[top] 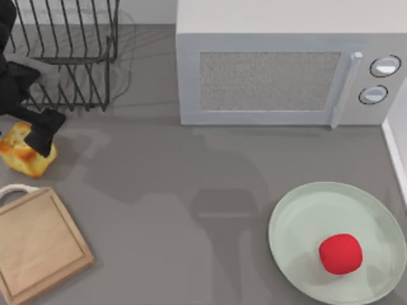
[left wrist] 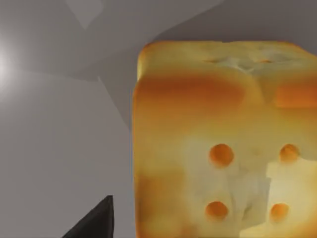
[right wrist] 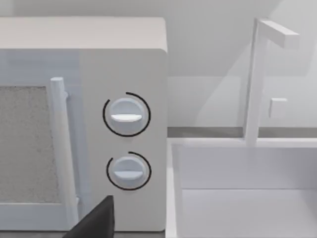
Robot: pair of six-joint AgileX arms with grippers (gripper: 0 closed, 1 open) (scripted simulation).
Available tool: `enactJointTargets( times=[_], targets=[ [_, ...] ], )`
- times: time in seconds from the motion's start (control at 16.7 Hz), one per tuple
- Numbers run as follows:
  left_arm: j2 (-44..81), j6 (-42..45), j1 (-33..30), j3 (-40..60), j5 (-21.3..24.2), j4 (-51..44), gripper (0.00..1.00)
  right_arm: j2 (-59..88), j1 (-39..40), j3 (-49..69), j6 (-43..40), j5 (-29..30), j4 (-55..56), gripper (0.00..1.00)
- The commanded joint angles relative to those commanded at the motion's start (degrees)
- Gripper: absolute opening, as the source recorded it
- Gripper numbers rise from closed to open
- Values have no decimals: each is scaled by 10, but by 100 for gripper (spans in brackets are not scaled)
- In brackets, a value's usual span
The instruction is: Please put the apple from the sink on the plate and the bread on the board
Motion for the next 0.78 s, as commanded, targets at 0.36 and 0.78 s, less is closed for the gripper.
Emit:
enactJointTargets(
  times=[0.36,0.78],
  targets=[
    [35,2,2,-31,0,65,100,0,0,0,0,0,0,100],
    [56,4,3,-50,0,105,100,0,0,0,0,0,0,100]
  ],
)
